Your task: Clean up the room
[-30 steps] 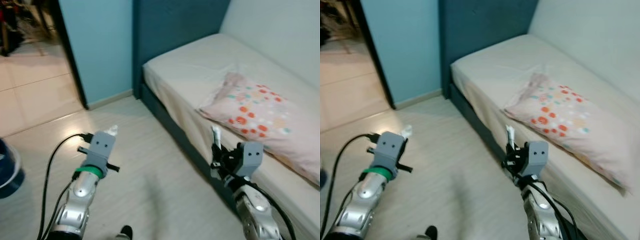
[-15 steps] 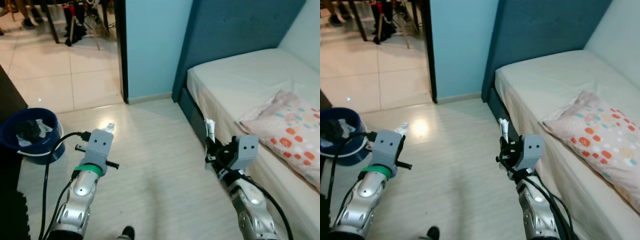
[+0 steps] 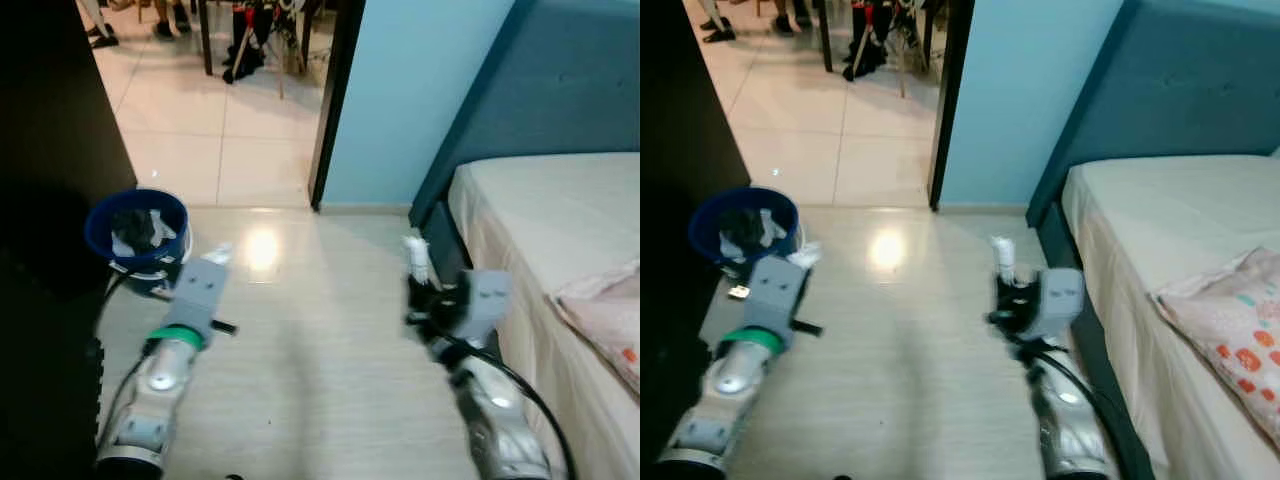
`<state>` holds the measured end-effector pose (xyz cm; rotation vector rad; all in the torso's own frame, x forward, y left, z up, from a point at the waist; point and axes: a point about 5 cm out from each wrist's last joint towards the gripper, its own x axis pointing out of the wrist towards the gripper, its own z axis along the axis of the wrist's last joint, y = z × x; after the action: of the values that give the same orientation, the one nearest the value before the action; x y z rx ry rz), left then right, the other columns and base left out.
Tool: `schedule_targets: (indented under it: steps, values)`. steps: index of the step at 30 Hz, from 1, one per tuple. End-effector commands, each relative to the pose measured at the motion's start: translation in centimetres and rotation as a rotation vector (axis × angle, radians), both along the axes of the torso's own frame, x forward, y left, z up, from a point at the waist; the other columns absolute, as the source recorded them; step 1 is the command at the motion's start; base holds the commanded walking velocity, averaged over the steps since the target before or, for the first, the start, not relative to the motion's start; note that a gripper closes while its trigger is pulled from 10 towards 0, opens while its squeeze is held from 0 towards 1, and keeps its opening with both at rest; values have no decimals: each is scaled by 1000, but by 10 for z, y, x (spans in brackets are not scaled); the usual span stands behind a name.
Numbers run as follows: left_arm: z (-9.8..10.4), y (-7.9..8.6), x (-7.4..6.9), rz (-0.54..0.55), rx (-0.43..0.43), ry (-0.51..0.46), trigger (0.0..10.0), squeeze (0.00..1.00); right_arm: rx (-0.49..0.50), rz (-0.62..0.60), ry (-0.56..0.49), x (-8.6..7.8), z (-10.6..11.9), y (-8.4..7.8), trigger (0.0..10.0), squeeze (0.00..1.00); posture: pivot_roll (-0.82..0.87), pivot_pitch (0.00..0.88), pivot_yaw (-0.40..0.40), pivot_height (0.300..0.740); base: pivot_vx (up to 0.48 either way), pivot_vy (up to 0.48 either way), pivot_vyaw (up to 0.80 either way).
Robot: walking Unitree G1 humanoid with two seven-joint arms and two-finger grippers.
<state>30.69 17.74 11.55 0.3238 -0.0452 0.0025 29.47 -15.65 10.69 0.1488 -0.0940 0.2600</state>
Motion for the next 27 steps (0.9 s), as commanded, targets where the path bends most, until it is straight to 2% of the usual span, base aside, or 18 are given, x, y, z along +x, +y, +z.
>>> schedule_targets:
  steps: [1, 4, 10, 21, 27]
  values:
    - [-8, -7, -2, -21, -8, 32, 10000, 0, -4, -36, 20, -2, -4, -11, 10000, 0, -45, 94, -58, 740, 458, 0, 0]
    - [-7, -7, -2, -23, -6, 31, 10000, 0, 5, -49, 22, -2, -4, -14, 10000, 0, -44, 102, -56, 740, 458, 0, 333]
    - [-8, -7, -2, -24, -8, 30, 10000, 0, -16, -50, 13, -1, -2, -16, 10000, 0, -44, 102, -56, 740, 458, 0, 775]
    - [-8, -7, -2, -20, -6, 32, 10000, 0, 2, -45, 21, -1, -3, -14, 10000, 0, -44, 102, -56, 740, 458, 0, 749]
    - [-13, -4, 2, -16, -11, 61, 10000, 0, 8, -59, 60, 3, -9, -18, 10000, 0, -40, 95, -58, 740, 458, 0, 0]
